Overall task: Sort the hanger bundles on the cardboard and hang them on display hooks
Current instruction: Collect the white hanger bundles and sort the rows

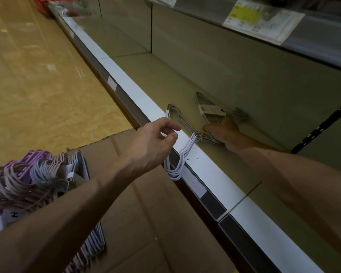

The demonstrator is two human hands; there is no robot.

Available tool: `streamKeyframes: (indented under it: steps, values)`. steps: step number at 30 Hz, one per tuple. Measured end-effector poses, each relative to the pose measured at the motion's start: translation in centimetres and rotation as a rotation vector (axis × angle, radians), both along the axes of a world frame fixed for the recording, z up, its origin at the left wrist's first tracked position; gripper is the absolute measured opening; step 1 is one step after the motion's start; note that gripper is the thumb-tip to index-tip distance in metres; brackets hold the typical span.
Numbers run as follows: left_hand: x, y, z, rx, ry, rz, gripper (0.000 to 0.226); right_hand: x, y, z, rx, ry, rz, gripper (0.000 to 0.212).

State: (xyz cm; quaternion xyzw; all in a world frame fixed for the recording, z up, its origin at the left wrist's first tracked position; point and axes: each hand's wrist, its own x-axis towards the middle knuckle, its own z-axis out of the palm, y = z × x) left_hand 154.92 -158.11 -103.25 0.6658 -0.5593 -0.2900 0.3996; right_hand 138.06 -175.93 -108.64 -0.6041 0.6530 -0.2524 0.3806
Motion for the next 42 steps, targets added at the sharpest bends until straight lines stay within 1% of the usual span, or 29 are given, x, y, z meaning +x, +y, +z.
streamKeyframes:
  steps: [1, 2, 5, 8, 10, 13, 15, 16, 18, 20, 22, 24, 26, 30, 32, 33, 35, 37, 39, 41, 42]
  values:
    - [-0.1, -0.1, -0.1, 0.0, -0.005, -0.006, 0.022, 0.1, 0.1, -0.1, -0.008, 0.001, -0.016, 0.073]
    - [-0.1, -0.1, -0.2, 0.003, -0.012, -0.01, 0.022, 0.1, 0.0, -0.4, -0.024, 0.003, -0.027, 0.069]
    - [0.2, -0.3, -0.6, 0.011, -0.02, -0.01, 0.021, 0.2, 0.4, -0.3, -0.075, 0.045, -0.041, 0.07]
    - [0.6, -0.4, -0.8, 0.012, -0.014, -0.003, 0.02, -0.2, 1.0, 0.4, -0.119, 0.138, -0.001, 0.068]
    - [1.0, -0.5, -0.7, 0.006, -0.007, 0.015, 0.019, -0.3, 1.6, 1.1, -0.162, 0.163, 0.034, 0.066]
    - [1.9, -0.5, -0.6, 0.002, 0.022, 0.055, 0.017, 0.2, 3.0, 2.1, -0.238, 0.118, 0.106, 0.066]
    - [2.8, -0.2, -0.4, 0.008, 0.054, 0.101, 0.018, 0.7, 4.1, 3.0, -0.235, 0.065, 0.177, 0.067]
    - [3.3, 0.0, -0.3, 0.016, 0.072, 0.129, 0.019, 1.1, 4.7, 3.4, -0.208, 0.073, 0.233, 0.057]
    - [4.4, 0.9, 0.2, 0.031, 0.104, 0.178, 0.02, 1.8, 5.8, 4.1, -0.167, 0.093, 0.315, 0.027]
    - [5.6, 2.0, 1.0, 0.037, 0.133, 0.216, 0.02, 2.7, 6.9, 4.4, -0.221, 0.027, 0.341, 0.023]
    - [7.0, 3.3, 1.8, 0.049, 0.188, 0.263, 0.022, 3.6, 8.4, 4.8, -0.276, -0.042, 0.387, 0.03]
    - [8.3, 4.5, 2.6, 0.072, 0.285, 0.32, 0.028, 4.6, 10.0, 5.1, -0.291, -0.122, 0.452, 0.043]
    - [9.5, 5.5, 3.1, 0.096, 0.397, 0.377, 0.037, 5.5, 11.5, 5.5, -0.28, -0.156, 0.516, 0.055]
    - [11.0, 7.3, 4.1, 0.092, 0.676, 0.493, 0.053, 6.9, 14.6, 6.2, -0.202, -0.2, 0.638, 0.07]
    - [11.5, 8.0, 4.8, 0.061, 0.788, 0.534, 0.054, 7.5, 16.0, 6.4, -0.189, -0.248, 0.696, 0.075]
    - [11.7, 8.2, 5.2, 0.04, 0.822, 0.55, 0.05, 7.9, 16.8, 6.5, -0.186, -0.273, 0.728, 0.074]
    - [12.2, 8.7, 5.8, -0.018, 0.88, 0.598, 0.034, 8.5, 18.0, 6.7, -0.17, -0.288, 0.782, 0.074]
    - [12.7, 9.2, 6.2, -0.081, 0.898, 0.659, 0.022, 9.2, 18.9, 6.8, -0.125, -0.311, 0.807, 0.08]
    - [13.3, 10.0, 6.4, -0.116, 0.848, 0.68, 0.021, 9.6, 19.5, 7.0, -0.075, -0.356, 0.81, 0.085]
    - [13.9, 10.9, 6.6, -0.136, 0.789, 0.686, 0.031, 10.1, 20.1, 7.0, -0.044, -0.387, 0.826, 0.09]
    - [14.2, 11.4, 6.7, -0.149, 0.769, 0.686, 0.026, 10.4, 20.3, 6.9, -0.015, -0.414, 0.829, 0.09]
